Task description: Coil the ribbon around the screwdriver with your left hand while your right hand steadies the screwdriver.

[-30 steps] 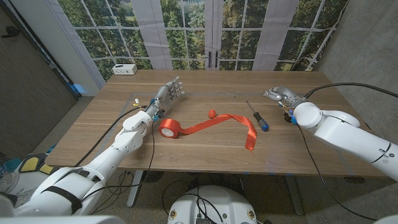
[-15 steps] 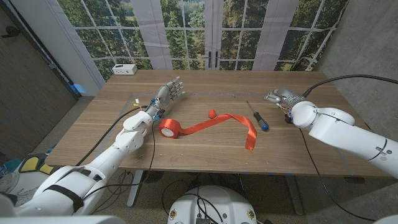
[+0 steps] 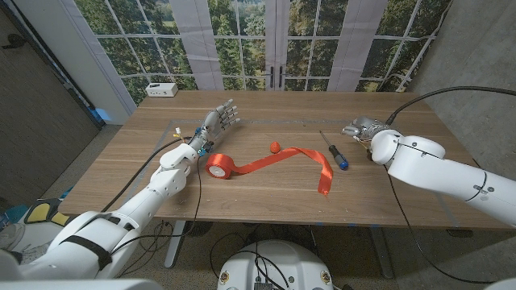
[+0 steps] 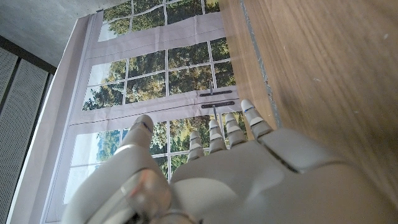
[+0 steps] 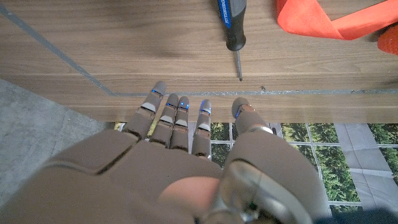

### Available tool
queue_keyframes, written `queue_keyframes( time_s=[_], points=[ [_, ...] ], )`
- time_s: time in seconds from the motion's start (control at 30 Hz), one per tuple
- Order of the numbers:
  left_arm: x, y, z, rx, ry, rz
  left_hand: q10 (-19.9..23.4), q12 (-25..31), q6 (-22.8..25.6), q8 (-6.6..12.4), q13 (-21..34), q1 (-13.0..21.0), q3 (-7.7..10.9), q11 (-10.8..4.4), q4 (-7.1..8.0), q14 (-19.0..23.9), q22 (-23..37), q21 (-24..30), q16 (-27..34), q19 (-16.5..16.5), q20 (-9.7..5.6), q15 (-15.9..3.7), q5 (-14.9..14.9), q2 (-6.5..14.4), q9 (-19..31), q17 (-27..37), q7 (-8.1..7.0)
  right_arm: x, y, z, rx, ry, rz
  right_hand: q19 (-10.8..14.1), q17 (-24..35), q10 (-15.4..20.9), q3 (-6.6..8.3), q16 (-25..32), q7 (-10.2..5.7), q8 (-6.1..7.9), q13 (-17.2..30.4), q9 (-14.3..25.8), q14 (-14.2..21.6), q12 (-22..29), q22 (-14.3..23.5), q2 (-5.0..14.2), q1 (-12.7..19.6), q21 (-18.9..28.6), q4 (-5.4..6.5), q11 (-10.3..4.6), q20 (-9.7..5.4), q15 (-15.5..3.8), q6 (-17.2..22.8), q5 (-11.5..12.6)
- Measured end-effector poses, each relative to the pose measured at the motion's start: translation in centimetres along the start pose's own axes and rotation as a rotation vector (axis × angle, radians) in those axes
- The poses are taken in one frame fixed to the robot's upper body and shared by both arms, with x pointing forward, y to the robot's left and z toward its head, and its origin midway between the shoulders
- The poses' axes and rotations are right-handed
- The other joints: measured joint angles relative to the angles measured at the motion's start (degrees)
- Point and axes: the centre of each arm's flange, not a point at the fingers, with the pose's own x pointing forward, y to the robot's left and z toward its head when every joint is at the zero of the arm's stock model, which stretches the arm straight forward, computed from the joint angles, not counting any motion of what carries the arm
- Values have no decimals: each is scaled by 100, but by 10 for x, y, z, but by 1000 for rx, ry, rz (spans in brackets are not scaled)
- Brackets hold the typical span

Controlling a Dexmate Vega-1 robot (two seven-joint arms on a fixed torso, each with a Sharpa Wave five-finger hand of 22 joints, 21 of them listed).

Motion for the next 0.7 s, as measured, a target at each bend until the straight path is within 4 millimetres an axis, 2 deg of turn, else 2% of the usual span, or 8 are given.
queue_keyframes(
  time_s=[0.13, 0.17, 0.2, 0.3, 0.53, 0.7],
  points=[
    [0, -1, 1, 1, -5, -12, 0, 0, 0, 0, 0, -14, 0, 0, 0, 0, 0, 0, 0, 0, 0, 0, 0, -14, 0, 0, 0, -2, 4, 13, -10, -29, 10, 18, -15, 21, 15, 0, -22, -36, 0, 0, 0, 0, 0, 4, 53, 0, -15, -21, -18, 0, 22, 0],
    [1, 2, -1, -3, 0, -3, 0, 0, 0, 0, 0, -13, 0, 0, 0, 0, 0, 0, 0, 0, 0, 0, 0, -14, 0, 0, 0, -2, 3, 4, -30, 27, 9, 18, -16, 21, 15, 0, -20, -39, 0, 0, 13, 0, 0, 5, 52, 0, -15, -21, -18, -13, 20, 0],
    [2, 2, -1, -3, 0, -3, 0, 0, 0, 0, 0, -13, 0, 0, 0, 0, 0, 0, 0, 0, 0, 0, 0, -14, 0, 0, 0, -2, 4, 4, -34, 31, 10, 18, -17, 21, 15, 0, -20, -40, 0, 0, 22, 0, 0, 5, 52, 0, -15, -21, -18, -23, 20, 0],
    [1, 1, 0, -4, -2, -12, 0, 0, 0, 0, 0, -13, 0, 0, 0, 0, 0, 0, 0, 0, 0, 0, 0, -14, 0, 0, 0, -2, 7, 11, -43, 15, 18, 18, -16, 25, 15, 0, -20, -40, 0, 0, 22, 0, 0, -19, 76, 0, -15, -56, -18, -22, 20, 0],
    [4, 5, -2, -11, 2, -12, 1, 0, 0, 1, -1, -13, 0, 1, 0, 0, 0, -23, 0, 0, 0, 0, 0, -13, 0, 0, 0, -4, 13, 13, -83, 45, 16, 90, -41, 75, 17, 0, -41, -40, -13, 0, 61, 0, 1, -68, 186, 0, -59, -120, -49, -108, 41, -3],
    [4, 7, -3, -15, 5, -14, 32, 0, 0, -17, -1, -13, 0, 32, 0, 0, 0, -23, 0, 0, 0, 0, 0, -13, 0, 0, 0, -5, 17, 17, -100, 41, 6, 164, -43, 211, -7, 44, -37, -40, -1, 0, 230, 39, 1, -170, 288, 44, -82, -165, -60, -189, 188, -90]
  ],
)
